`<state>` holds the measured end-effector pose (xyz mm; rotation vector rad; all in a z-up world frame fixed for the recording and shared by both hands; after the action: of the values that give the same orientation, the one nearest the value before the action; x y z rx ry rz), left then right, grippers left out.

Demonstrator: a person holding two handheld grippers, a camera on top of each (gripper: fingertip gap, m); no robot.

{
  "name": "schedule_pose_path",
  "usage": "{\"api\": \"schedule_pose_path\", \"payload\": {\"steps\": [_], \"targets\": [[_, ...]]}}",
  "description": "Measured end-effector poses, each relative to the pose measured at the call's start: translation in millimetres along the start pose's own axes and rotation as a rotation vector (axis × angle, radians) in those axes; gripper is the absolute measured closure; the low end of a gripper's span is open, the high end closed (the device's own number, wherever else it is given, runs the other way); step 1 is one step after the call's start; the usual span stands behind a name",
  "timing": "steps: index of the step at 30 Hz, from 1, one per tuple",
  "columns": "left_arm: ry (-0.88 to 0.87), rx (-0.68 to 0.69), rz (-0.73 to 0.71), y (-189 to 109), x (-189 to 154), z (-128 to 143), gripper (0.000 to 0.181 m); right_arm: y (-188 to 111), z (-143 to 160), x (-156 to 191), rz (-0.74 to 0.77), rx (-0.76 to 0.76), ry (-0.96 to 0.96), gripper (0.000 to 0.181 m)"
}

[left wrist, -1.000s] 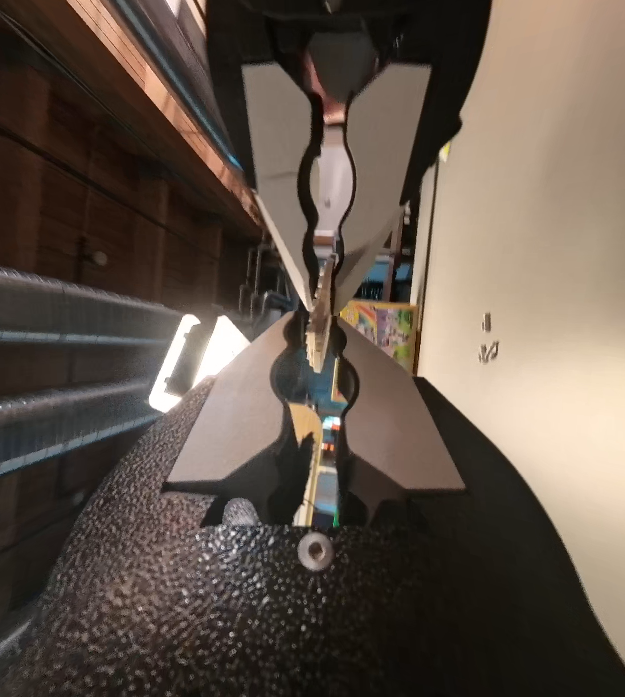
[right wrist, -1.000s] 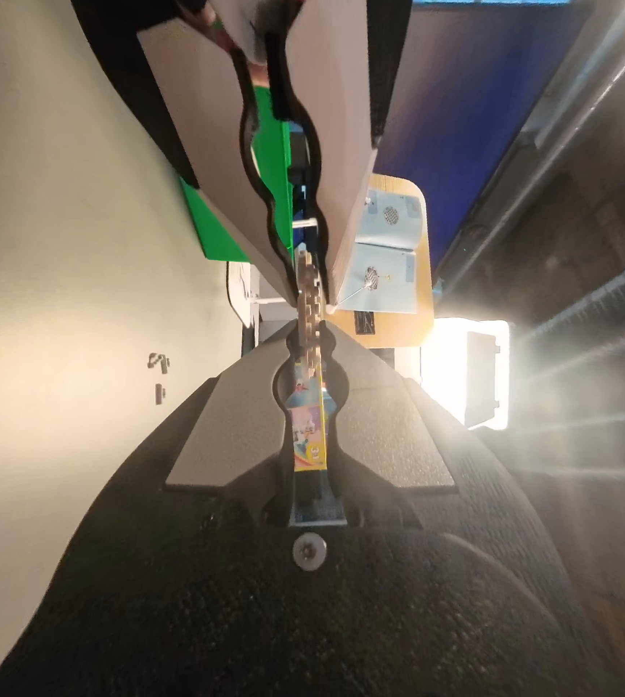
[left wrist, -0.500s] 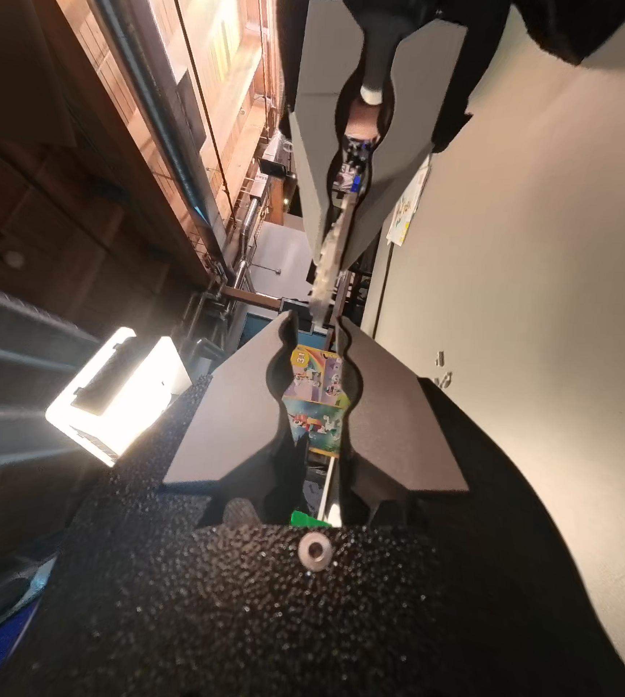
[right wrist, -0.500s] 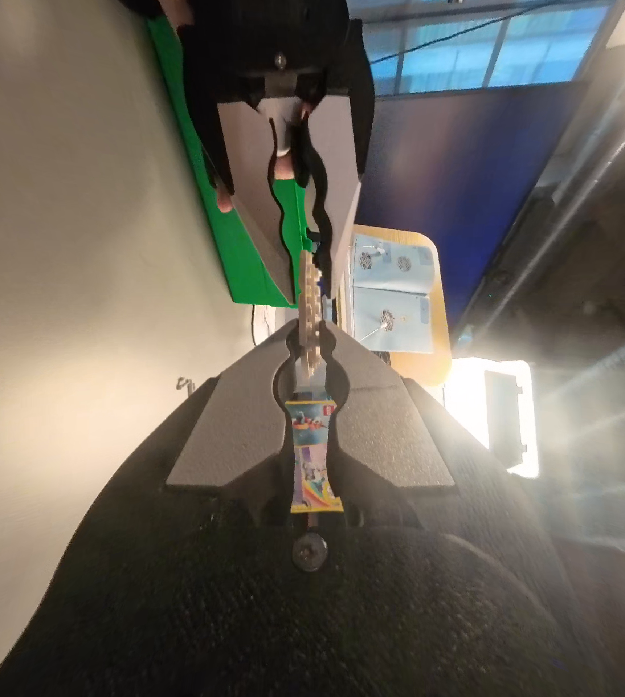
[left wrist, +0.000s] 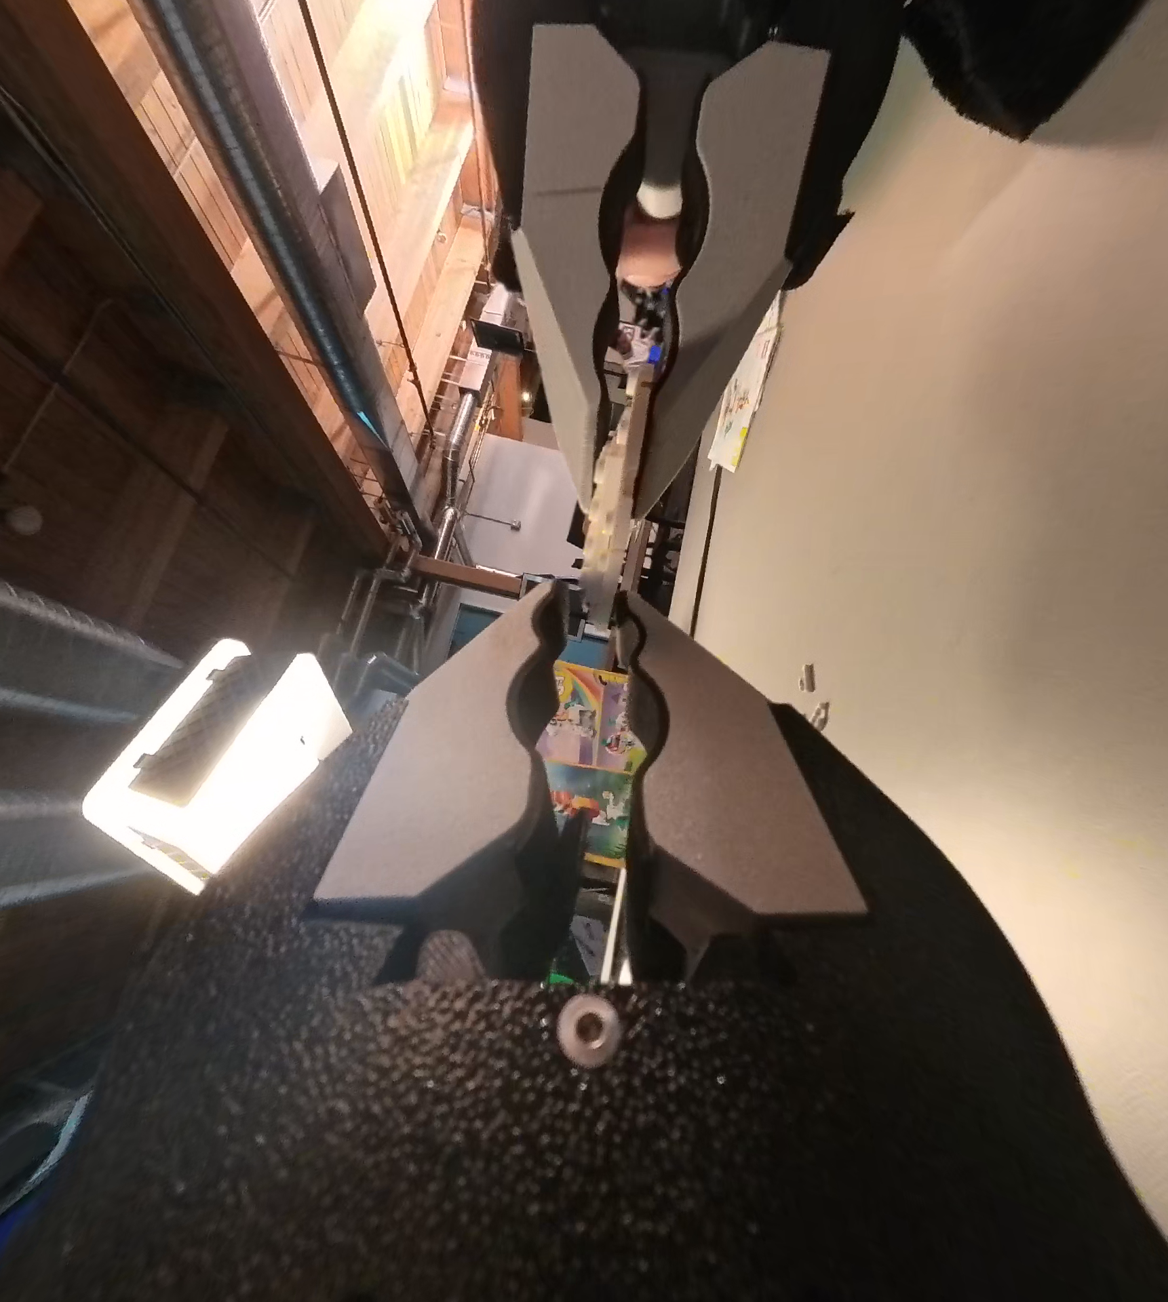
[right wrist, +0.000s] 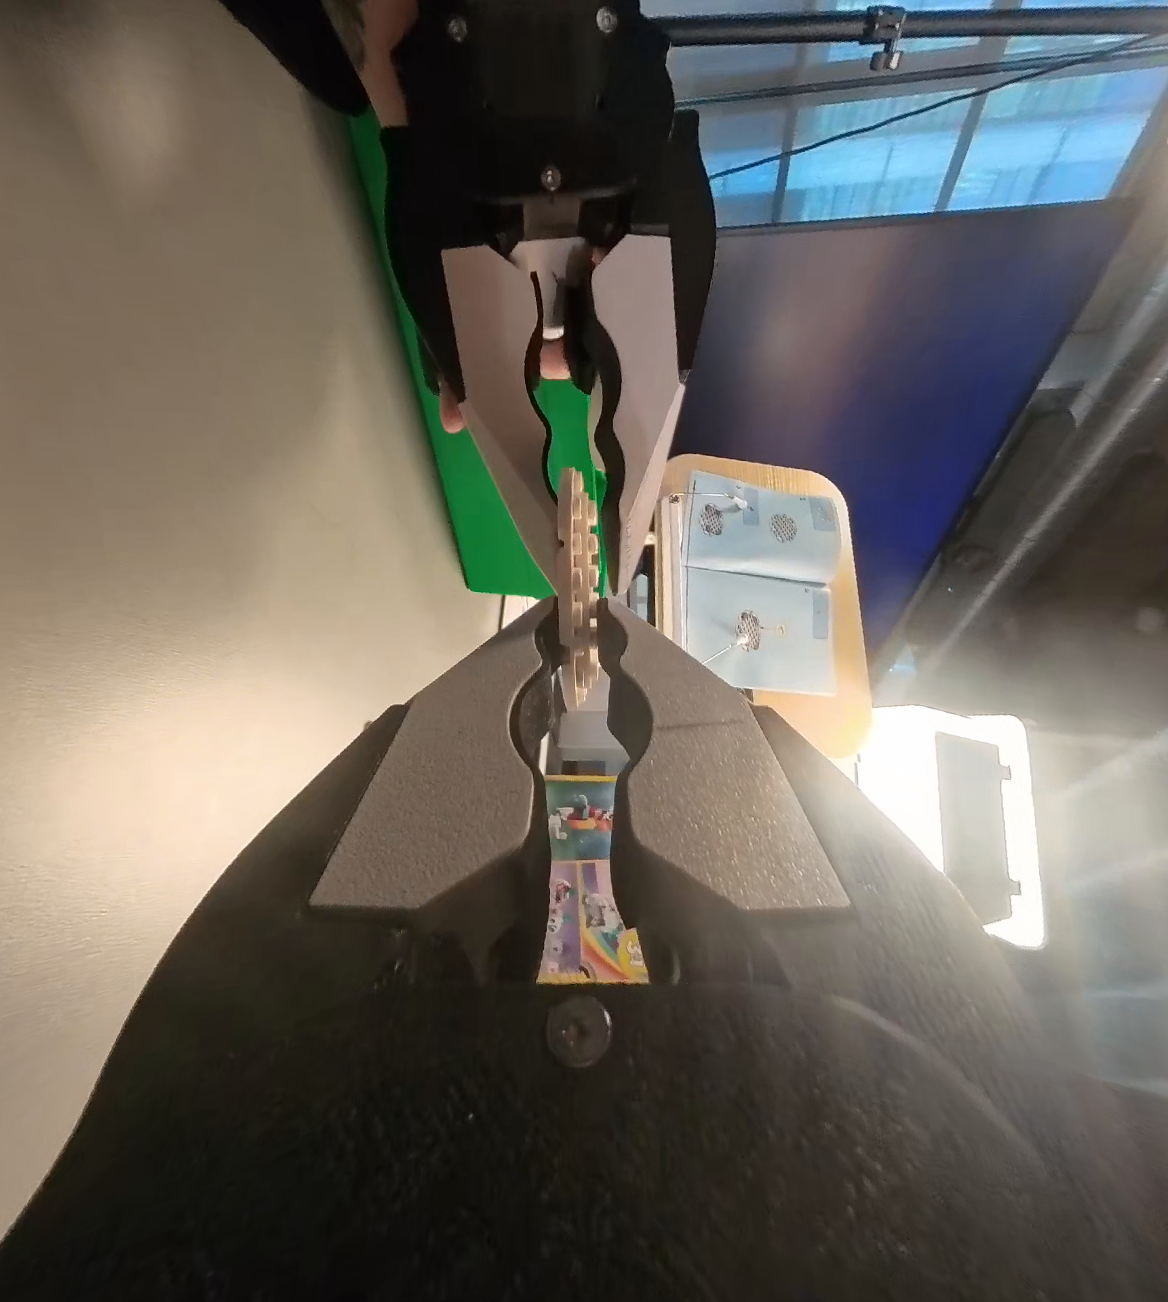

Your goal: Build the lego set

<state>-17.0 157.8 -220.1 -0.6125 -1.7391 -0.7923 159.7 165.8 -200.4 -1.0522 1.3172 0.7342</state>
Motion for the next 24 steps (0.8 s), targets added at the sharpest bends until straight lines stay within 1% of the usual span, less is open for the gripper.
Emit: {"api": "schedule_pose_path", "payload": {"steps": [5,8,11,13,20,24], "targets": [[0.016,-0.023,0.006,-2,0,-2,0.176,-1,-2,-1,-0.006,-0.014,0.001,0.175],[0.065,-0.05,0.009,-5,0,-3,0.177,-2,-3,-2,-0.022,-0.035,0.013,0.175],[0.097,-0.069,0.023,-7,1,-6,0.177,-5,-3,-5,-0.049,-0.068,0.054,0.173],[0.09,-0.075,0.059,-7,3,-8,0.177,-6,-3,-7,-0.07,-0.093,0.091,0.173],[0.113,-0.004,0.146,-6,6,-18,0.178,-8,3,-9,-0.131,-0.139,0.168,0.173],[0.078,0.037,0.168,-4,6,-17,0.178,-5,7,-8,-0.145,-0.139,0.208,0.173]]}}
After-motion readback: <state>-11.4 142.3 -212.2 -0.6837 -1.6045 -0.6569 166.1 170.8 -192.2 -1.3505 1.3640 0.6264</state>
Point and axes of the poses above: each gripper's, where its closed fingertips meet, y out along the fingers, z out of its underside, x = y × z across the jaws, the point moved 10 cm from there along -y, back along the fingers, and after that the axes turned 6 degrees about -z, right-handed, at the moved point
